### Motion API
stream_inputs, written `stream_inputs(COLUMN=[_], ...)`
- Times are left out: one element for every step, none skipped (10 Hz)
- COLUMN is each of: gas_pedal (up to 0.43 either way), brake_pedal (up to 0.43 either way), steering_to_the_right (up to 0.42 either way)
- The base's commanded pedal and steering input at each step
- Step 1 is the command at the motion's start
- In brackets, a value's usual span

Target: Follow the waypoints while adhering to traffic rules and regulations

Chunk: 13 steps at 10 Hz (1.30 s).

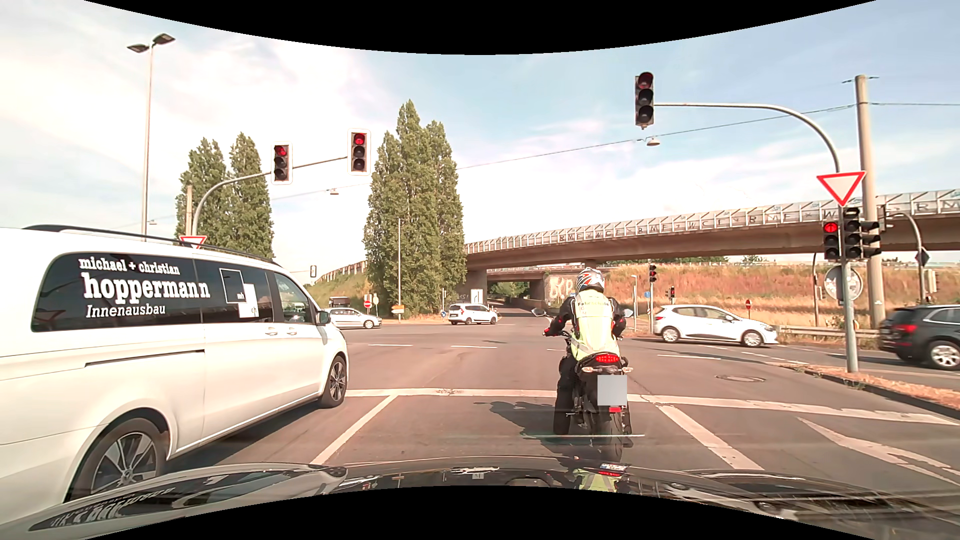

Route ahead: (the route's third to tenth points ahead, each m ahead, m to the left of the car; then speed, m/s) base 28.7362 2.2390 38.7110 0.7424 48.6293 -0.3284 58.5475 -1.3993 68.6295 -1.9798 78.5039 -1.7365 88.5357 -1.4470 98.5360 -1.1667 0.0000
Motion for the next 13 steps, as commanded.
stream_inputs(gas_pedal=[0.0,0.0,0.0,0.0,0.0,0.0,0.0,0.0,0.0,0.0,0.0,0.0,0.0], brake_pedal=[0.0,0.0,0.0,0.0,0.0,0.0,0.0,0.0,0.0,0.0,0.0,0.0,0.0], steering_to_the_right=[0.124,0.124,0.124,0.124,0.124,0.124,0.124,0.124,0.123,0.124,0.124,0.124,0.124])
